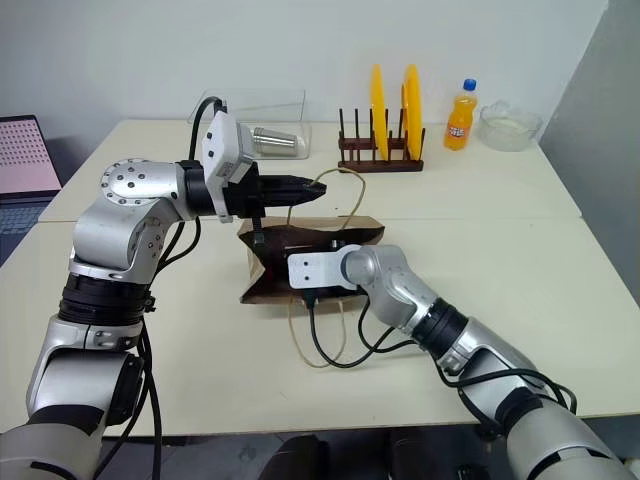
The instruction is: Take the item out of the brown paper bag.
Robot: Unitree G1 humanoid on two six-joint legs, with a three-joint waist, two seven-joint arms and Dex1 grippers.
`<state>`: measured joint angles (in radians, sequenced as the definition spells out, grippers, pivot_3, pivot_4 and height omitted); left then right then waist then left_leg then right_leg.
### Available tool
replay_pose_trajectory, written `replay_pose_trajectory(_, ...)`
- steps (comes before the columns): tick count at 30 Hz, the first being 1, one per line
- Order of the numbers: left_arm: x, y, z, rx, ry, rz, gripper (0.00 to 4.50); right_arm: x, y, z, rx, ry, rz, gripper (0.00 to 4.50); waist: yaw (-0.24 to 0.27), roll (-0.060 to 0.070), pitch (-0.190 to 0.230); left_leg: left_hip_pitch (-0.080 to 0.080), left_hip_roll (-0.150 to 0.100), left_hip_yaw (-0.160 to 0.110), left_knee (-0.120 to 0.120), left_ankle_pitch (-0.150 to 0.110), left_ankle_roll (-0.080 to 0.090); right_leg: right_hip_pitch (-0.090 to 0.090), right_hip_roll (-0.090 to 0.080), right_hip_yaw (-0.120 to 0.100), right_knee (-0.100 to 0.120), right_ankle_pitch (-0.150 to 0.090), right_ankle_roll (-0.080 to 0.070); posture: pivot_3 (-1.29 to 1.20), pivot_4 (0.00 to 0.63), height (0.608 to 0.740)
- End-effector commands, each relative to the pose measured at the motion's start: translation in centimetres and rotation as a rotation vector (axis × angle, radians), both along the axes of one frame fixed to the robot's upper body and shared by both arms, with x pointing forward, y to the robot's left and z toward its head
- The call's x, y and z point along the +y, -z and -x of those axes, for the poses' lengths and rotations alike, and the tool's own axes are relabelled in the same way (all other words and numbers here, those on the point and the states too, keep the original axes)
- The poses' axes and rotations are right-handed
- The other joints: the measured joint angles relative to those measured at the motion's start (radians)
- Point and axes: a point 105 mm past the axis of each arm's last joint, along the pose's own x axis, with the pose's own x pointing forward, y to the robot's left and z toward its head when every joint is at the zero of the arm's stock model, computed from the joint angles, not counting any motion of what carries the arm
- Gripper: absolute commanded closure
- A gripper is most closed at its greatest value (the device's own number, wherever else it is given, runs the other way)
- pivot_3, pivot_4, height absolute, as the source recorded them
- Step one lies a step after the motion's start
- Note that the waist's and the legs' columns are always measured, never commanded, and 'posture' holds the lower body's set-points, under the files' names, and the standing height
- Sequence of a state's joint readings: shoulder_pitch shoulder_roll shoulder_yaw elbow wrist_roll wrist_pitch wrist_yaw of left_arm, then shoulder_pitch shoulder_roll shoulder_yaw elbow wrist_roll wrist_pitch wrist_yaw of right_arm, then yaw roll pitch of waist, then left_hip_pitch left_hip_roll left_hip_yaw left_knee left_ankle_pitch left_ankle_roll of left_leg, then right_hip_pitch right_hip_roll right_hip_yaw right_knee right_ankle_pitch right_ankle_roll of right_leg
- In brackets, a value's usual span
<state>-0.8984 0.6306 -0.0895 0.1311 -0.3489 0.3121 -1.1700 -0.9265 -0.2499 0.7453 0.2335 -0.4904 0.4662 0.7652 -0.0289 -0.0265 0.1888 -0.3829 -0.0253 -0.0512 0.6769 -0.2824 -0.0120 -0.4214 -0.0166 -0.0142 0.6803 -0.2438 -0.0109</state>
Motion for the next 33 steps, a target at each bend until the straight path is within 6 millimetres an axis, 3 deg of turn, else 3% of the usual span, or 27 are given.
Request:
replay_pose_trajectory(1,0.4,-0.7,0.1,-0.055,-0.002,-0.007,4.50,0.3,-1.8,0.3,-0.019,-0.016,-0.061,1.47,0.000,0.000,0.000,0.000,0.000,0.000,0.000,0.000,0.000,0.000,0.000,0.000,0.000,0.000,0.000,0.00,0.150,0.740)
replay_pose_trajectory(9,0.8,0.0,-0.6,-0.075,-0.021,-0.039,4.50,0.7,-7.0,3.4,0.033,-0.146,-0.168,1.47,0.000,0.000,0.000,-0.001,0.000,0.000,0.000,0.000,0.000,-0.001,0.000,0.000,0.000,0.000,0.000,0.00,0.150,0.740)
replay_pose_trajectory(17,0.9,0.2,-1.2,-0.085,-0.032,-0.045,4.50,0.0,-9.6,5.8,0.086,-0.278,-0.243,1.47,0.000,0.000,0.000,-0.001,0.000,0.000,0.000,0.000,0.000,-0.001,0.000,-0.001,0.000,0.000,0.000,0.00,0.150,0.740)
replay_pose_trajectory(26,0.8,0.2,-1.6,-0.089,-0.034,-0.044,4.50,-1.3,-11.3,9.4,0.230,-0.487,-0.455,1.47,0.001,0.000,0.000,-0.002,0.000,-0.001,0.000,0.000,0.000,-0.001,0.000,-0.001,-0.001,0.000,0.000,0.00,0.150,0.740)
replay_pose_trajectory(33,0.4,0.3,-1.6,-0.090,-0.027,-0.048,4.50,-2.7,-15.1,10.9,0.306,-0.544,-0.700,1.47,0.002,0.000,0.000,-0.002,0.000,-0.001,0.000,0.000,0.000,-0.001,0.000,-0.001,0.000,0.000,0.000,0.00,0.150,0.740)
